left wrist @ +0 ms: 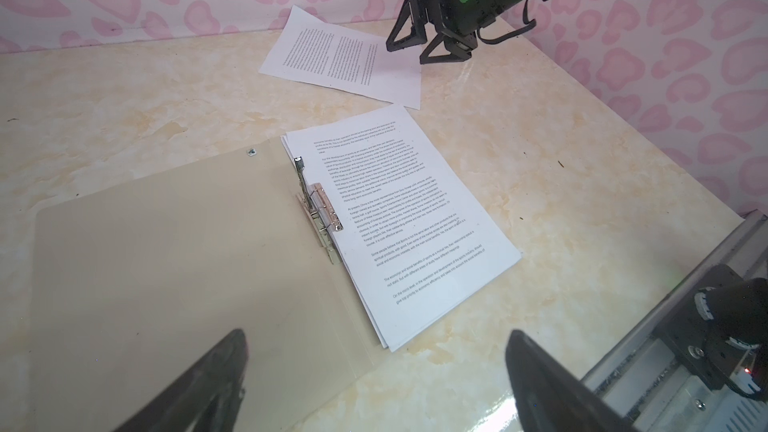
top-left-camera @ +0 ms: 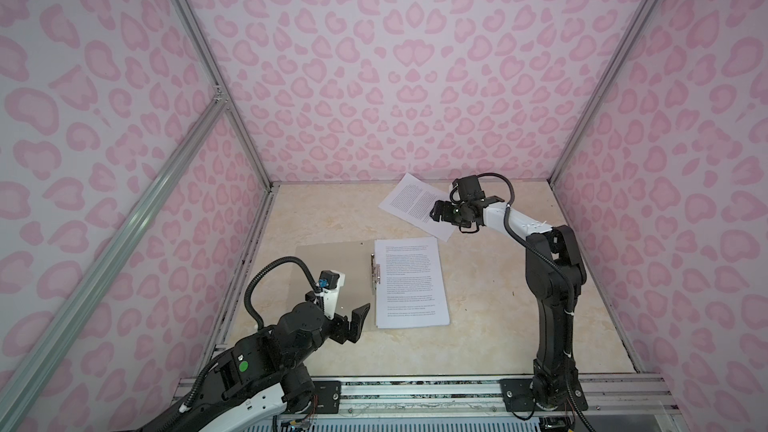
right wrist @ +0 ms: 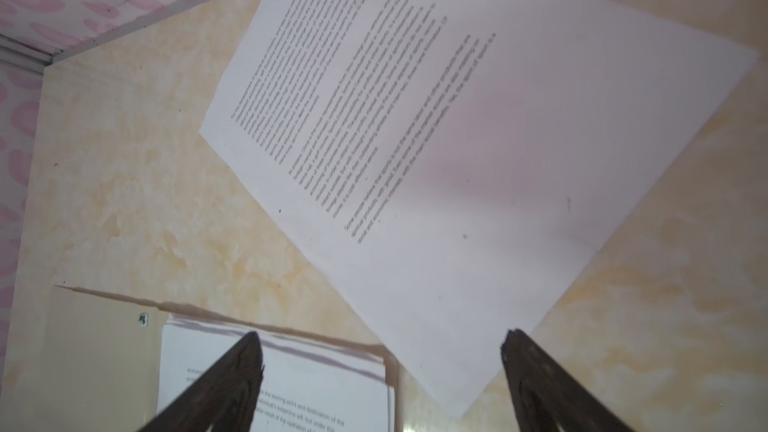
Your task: Put the files into the folder
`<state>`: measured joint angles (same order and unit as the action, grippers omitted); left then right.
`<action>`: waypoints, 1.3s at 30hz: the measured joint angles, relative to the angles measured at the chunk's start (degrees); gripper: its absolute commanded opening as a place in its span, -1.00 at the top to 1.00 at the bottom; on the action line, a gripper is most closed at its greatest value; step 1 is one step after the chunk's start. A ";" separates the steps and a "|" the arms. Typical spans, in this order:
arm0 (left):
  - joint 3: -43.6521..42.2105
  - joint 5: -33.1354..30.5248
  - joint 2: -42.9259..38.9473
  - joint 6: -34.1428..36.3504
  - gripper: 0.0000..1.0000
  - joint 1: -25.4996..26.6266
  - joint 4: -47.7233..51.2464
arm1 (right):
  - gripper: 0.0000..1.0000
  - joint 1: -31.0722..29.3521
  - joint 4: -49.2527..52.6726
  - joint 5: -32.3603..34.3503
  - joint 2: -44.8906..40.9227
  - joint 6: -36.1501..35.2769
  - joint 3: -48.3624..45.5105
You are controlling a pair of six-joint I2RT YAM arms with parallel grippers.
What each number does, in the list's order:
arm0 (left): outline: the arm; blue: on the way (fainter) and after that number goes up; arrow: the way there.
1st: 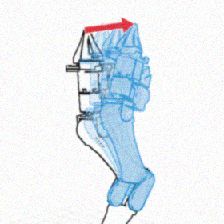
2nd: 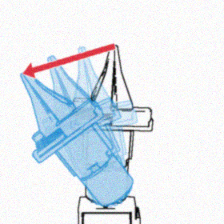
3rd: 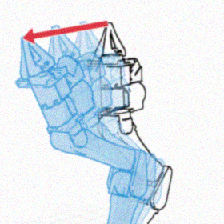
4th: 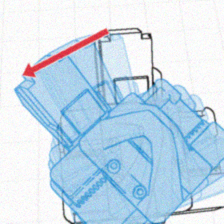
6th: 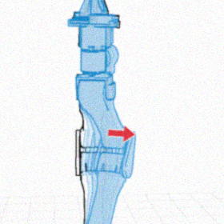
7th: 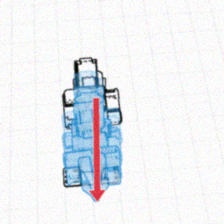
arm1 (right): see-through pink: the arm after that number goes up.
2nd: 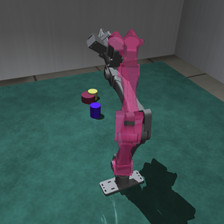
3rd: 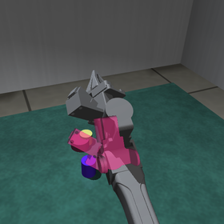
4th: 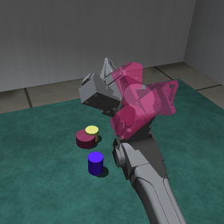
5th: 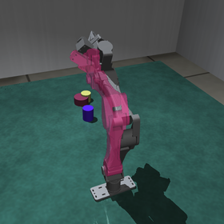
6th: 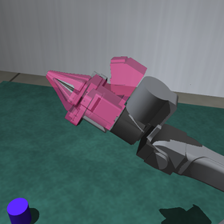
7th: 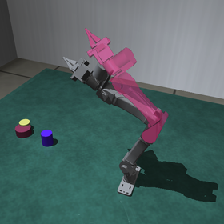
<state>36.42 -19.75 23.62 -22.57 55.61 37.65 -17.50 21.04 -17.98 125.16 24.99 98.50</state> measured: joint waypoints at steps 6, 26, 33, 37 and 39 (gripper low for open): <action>0.00 -0.02 0.98 -0.28 -0.95 0.00 0.02 | -0.83 1.64 4.09 -3.10 10.84 -2.03 13.40; 1.92 8.55 13.94 -2.51 -0.96 0.00 -4.57 | -0.83 12.63 -12.57 -9.03 -8.57 7.04 -23.85; 9.62 15.34 32.24 -3.34 -0.95 0.00 -10.51 | -0.83 20.15 -21.90 -10.38 -27.54 11.98 -51.12; 18.47 20.09 46.25 -4.46 -0.84 0.15 -14.53 | -0.83 21.14 -22.49 -10.03 -39.71 13.51 -63.43; 22.36 22.67 52.48 -5.60 -0.81 0.26 -16.00 | -0.83 20.41 -19.56 -8.35 -47.08 14.60 -68.46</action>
<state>58.78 2.92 76.09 -28.16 55.88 21.65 2.92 1.48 -26.33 78.08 39.59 30.04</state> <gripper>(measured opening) 0.914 0.912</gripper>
